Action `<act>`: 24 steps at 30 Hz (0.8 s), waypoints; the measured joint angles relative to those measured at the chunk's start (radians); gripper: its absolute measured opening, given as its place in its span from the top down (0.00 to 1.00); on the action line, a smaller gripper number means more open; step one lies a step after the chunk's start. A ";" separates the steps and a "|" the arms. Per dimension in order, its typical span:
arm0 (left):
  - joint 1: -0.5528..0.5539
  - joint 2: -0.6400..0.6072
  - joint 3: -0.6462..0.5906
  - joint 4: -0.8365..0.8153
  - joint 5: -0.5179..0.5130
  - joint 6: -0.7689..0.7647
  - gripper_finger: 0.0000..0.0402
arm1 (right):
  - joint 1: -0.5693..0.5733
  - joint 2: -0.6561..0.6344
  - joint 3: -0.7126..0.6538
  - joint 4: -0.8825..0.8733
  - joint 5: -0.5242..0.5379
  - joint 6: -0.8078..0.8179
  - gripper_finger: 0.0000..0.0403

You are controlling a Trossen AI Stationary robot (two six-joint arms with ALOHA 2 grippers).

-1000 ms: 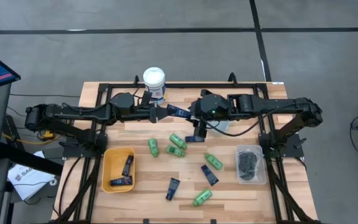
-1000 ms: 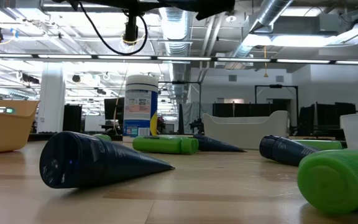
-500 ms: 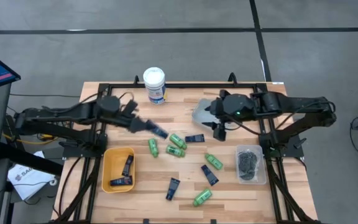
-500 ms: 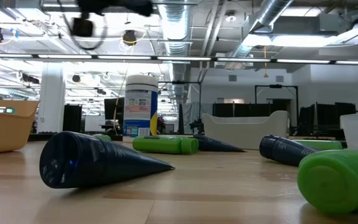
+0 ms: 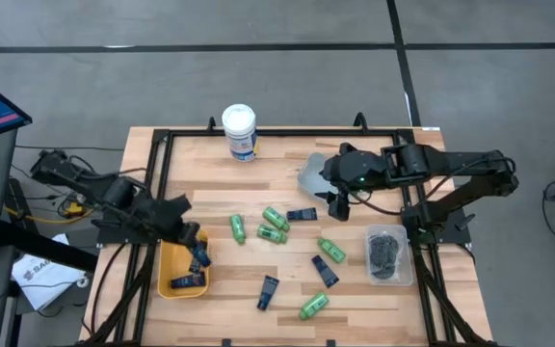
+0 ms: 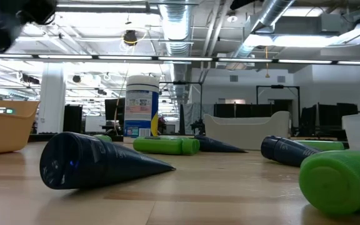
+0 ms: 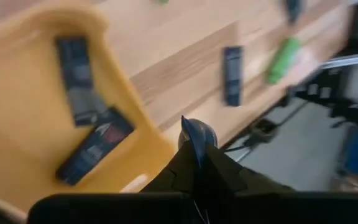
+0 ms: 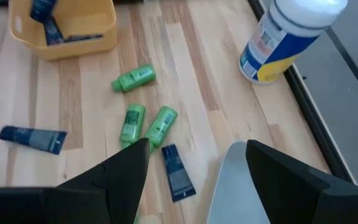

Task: Pick & Place Travel size toiletries
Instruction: Put the blue shave cream into the light orange bin

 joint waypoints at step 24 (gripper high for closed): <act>-0.183 0.302 0.000 -0.143 0.081 -0.191 0.91 | 0.000 0.092 0.000 -0.024 -0.002 0.000 0.35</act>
